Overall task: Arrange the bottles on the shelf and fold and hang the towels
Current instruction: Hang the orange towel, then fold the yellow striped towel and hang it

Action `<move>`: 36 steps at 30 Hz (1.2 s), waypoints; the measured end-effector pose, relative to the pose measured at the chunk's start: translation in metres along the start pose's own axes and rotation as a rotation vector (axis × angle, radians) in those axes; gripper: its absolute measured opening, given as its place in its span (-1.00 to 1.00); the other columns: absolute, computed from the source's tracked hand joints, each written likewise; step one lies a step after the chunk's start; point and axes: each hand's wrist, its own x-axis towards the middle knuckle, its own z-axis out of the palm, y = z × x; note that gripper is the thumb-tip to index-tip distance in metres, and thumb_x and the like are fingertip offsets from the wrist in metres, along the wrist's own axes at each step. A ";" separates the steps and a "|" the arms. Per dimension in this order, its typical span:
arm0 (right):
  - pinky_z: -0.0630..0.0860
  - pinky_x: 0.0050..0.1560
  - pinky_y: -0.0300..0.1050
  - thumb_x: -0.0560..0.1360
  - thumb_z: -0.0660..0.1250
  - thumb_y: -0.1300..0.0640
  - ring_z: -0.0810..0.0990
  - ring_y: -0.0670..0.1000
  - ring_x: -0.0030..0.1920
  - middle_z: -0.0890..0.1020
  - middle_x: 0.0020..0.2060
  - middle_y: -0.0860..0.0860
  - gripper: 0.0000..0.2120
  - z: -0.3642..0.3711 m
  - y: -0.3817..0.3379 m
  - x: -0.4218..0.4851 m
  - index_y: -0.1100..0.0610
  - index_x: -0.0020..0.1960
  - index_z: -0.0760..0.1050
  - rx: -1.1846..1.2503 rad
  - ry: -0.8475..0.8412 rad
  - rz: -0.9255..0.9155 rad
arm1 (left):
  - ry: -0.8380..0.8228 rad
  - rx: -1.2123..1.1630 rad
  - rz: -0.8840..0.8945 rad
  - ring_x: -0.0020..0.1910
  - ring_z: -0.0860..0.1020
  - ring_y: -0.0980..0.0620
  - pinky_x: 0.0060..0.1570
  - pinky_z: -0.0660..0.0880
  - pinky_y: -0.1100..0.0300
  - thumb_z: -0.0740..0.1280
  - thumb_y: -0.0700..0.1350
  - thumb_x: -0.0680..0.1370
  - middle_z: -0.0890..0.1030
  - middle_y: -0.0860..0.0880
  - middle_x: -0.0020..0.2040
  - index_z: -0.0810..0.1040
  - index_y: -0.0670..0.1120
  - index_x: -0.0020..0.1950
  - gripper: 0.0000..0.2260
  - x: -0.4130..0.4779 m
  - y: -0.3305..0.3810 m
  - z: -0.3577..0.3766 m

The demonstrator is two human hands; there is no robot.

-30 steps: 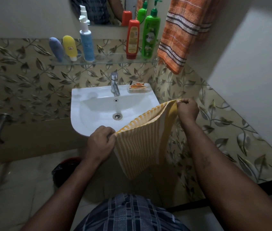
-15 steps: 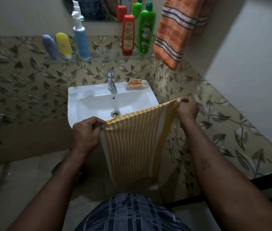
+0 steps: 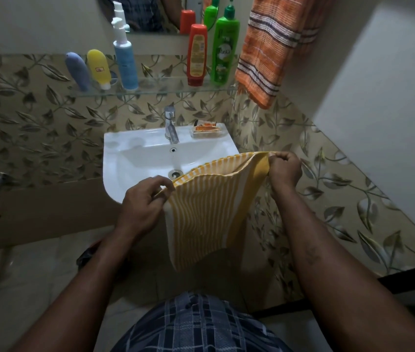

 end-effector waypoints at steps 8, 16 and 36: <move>0.42 -0.12 -0.16 0.48 0.38 0.19 0.56 0.04 -0.10 0.62 -0.15 -0.04 -0.88 0.001 -0.005 -0.035 0.10 -0.02 0.66 -0.075 -0.003 -0.047 | -0.124 -0.351 -0.364 -0.21 0.71 -0.20 -0.09 0.64 -0.38 0.37 -0.26 0.59 0.75 -0.10 -0.10 0.79 0.06 -0.07 -0.73 0.003 0.031 0.031; 0.61 -0.09 -0.10 0.45 0.44 0.15 0.64 -0.01 -0.15 0.70 -0.16 -0.02 -0.93 -0.024 0.001 -0.040 0.00 -0.10 0.63 0.051 -0.031 -0.103 | -0.004 0.224 -0.270 0.09 0.61 -0.19 0.17 0.53 0.02 0.25 -0.17 0.53 0.62 -0.12 0.05 0.78 0.02 0.10 -0.66 0.018 0.029 0.016; 0.67 -0.11 -0.01 0.43 0.36 0.31 0.73 0.10 -0.07 0.75 -0.25 -0.05 -0.72 -0.027 -0.009 -0.042 -0.03 -0.25 0.72 0.084 -0.176 0.007 | -0.493 0.443 -0.367 0.44 0.46 -0.28 0.36 0.44 -0.06 0.09 -0.11 0.68 0.45 -0.23 0.54 0.17 0.18 0.68 -0.45 0.025 0.032 0.014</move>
